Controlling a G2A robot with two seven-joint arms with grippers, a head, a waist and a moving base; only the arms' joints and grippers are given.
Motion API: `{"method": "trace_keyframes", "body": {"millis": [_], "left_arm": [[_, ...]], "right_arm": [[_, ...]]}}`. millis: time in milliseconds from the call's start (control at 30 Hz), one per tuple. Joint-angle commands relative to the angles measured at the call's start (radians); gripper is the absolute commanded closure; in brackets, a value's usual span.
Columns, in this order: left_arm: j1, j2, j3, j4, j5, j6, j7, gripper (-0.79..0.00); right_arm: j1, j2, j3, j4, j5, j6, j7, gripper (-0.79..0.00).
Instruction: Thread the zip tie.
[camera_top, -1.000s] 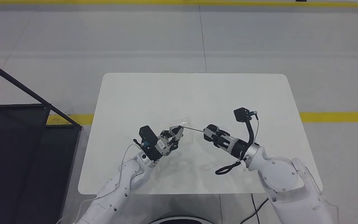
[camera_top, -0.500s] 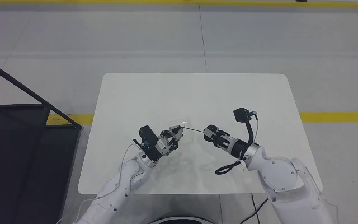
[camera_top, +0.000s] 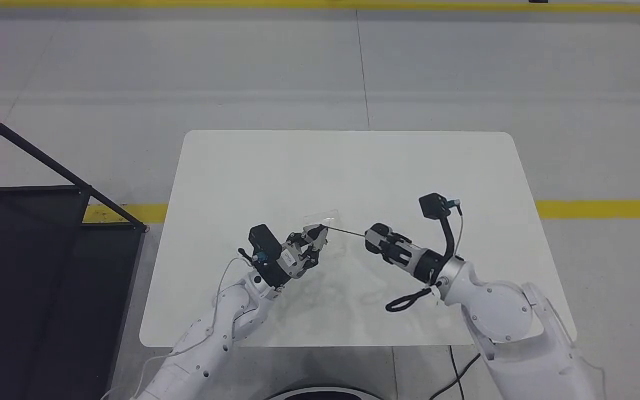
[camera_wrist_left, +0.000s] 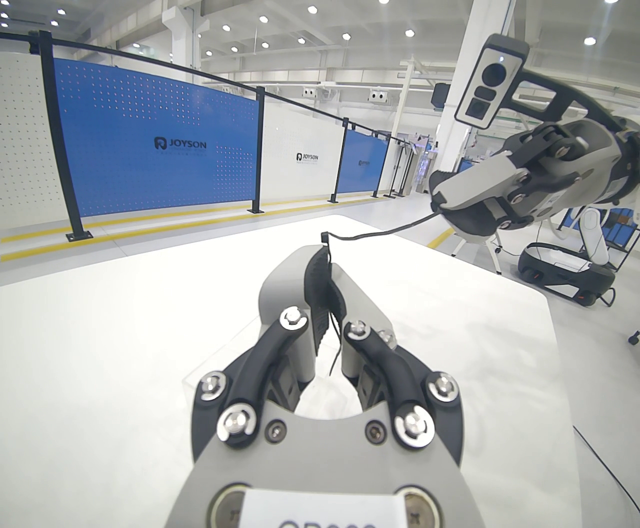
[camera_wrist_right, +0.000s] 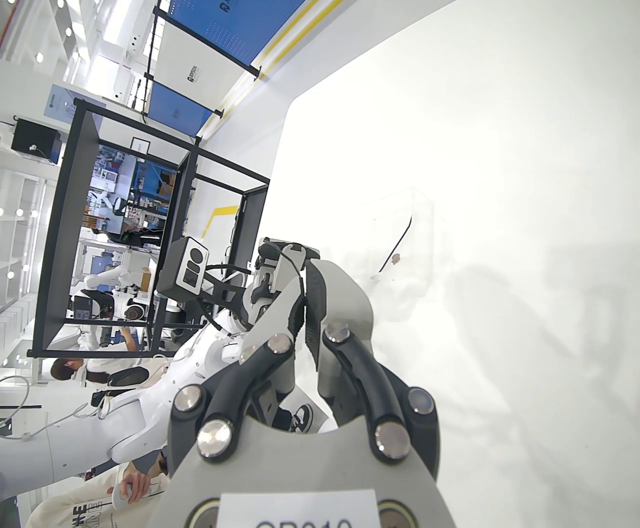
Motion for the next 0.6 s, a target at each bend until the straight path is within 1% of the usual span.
{"method": "trace_keyframes", "body": {"millis": [0, 567], "left_arm": [[0.0, 0.0, 0.0, 0.0, 0.0, 0.0, 0.0, 0.0], [0.0, 0.0, 0.0, 0.0, 0.0, 0.0, 0.0, 0.0]], "right_arm": [[0.001, 0.0, 0.004, 0.001, 0.003, -0.002, 0.003, 0.0], [0.025, 0.0, 0.005, 0.018, 0.012, 0.0, 0.023, 0.0]]}}
